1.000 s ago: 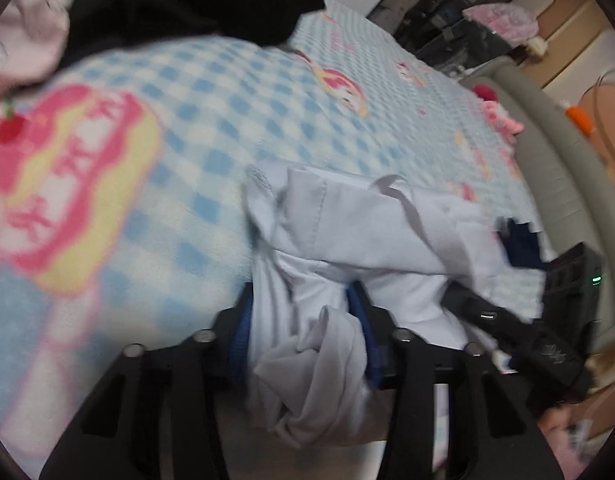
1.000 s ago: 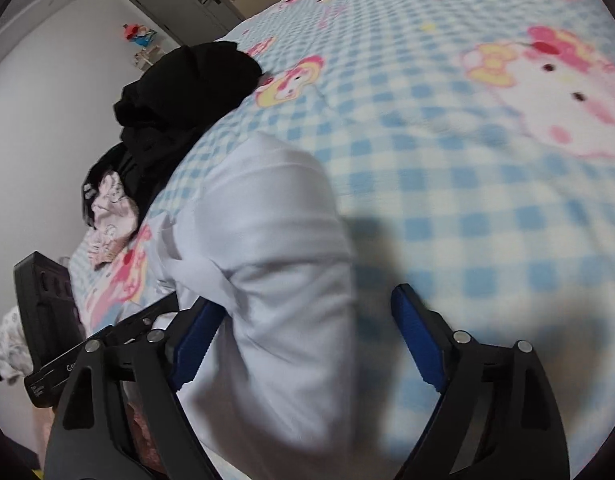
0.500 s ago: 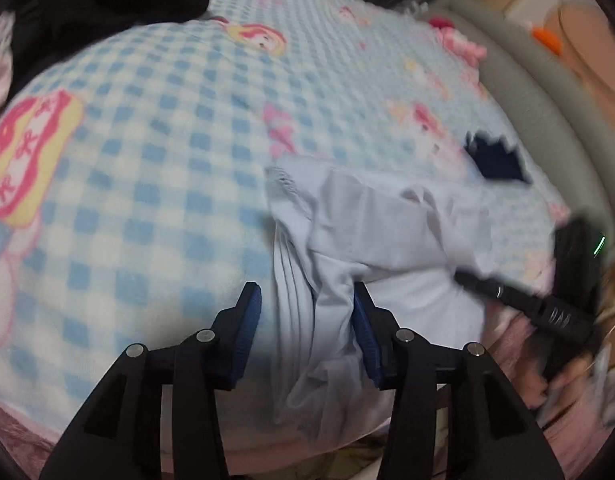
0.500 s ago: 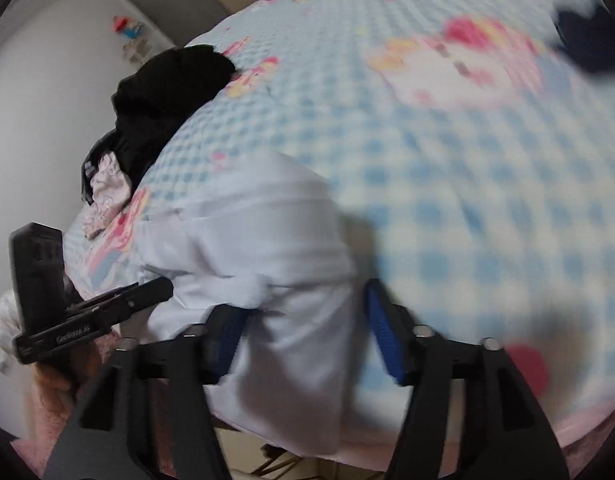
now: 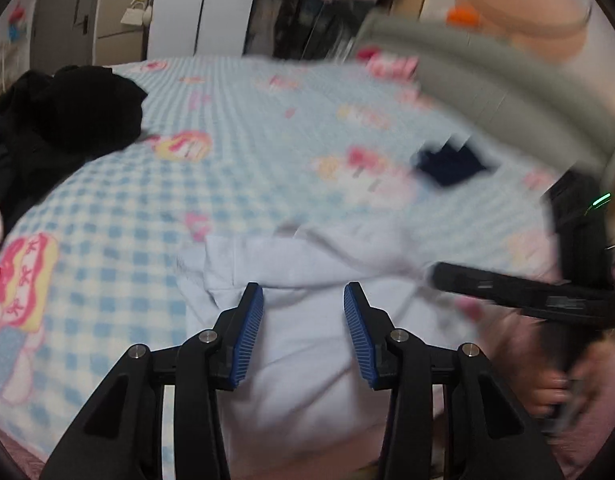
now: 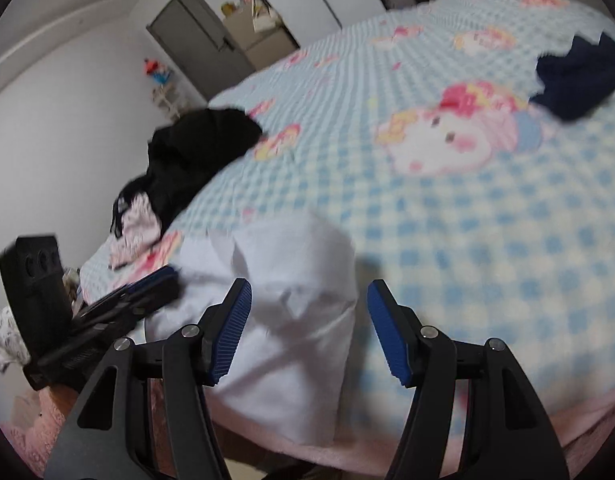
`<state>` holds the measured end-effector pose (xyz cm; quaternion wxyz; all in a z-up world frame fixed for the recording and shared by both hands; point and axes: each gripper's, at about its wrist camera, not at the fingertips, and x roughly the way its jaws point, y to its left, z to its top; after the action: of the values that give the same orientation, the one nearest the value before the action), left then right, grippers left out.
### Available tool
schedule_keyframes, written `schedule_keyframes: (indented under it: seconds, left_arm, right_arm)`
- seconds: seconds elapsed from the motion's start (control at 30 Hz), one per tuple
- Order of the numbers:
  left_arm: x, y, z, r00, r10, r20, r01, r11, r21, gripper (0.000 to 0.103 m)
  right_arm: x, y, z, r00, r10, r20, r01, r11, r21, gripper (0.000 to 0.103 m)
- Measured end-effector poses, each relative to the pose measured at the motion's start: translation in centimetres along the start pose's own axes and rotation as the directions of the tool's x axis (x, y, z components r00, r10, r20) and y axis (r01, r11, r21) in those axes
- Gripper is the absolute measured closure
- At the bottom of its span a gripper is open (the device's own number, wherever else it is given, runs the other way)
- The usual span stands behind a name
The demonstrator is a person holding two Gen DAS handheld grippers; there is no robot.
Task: Fold clothes
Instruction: 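Release the shirt and press the folded bundle flat with both grippers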
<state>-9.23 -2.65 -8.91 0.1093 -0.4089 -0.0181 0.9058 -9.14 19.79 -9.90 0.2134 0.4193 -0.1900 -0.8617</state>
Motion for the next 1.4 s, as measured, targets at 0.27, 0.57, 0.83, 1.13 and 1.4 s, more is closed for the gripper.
schedule_keyframes:
  seconds: [0.27,0.57,0.83,1.13,1.4]
  left_arm:
    - [0.7,5.4,-1.1,0.987,0.118,-0.108,-0.136,0.975,-0.175,0.062]
    - [-3.4,0.0,-0.3,0.986,0.02,0.163,-0.016,1.0,-0.026,0.064]
    - [2.7,-0.2,-0.6,0.993,0.106,-0.051,-0.106,0.994,-0.005,0.062]
    - [1.0,0.7,-1.0,0.998,0.052,-0.022,-0.053,0.997,-0.054,0.065]
    - [-1.7,-1.9,-3.5,0.999,0.025,-0.042,-0.025,1.0,0.004,0.066]
  right_arm:
    - [-0.6,0.3,-0.6,0.996,-0.08,0.031,0.082,0.995,-0.058,0.04]
    - [-1.4,-0.3,-0.3,0.997,-0.061,0.054,0.063,0.998,-0.025,0.04]
    - [2.2,0.3,-2.0,0.989,-0.1,-0.109,0.088,0.991,-0.103,0.042]
    - [-1.4,-1.5,-1.9,0.955,-0.296,-0.015,0.293,0.951,-0.094,0.042]
    - [0.4,2.5,-3.5,0.993,-0.047,-0.108,0.026,0.981,-0.191,0.041]
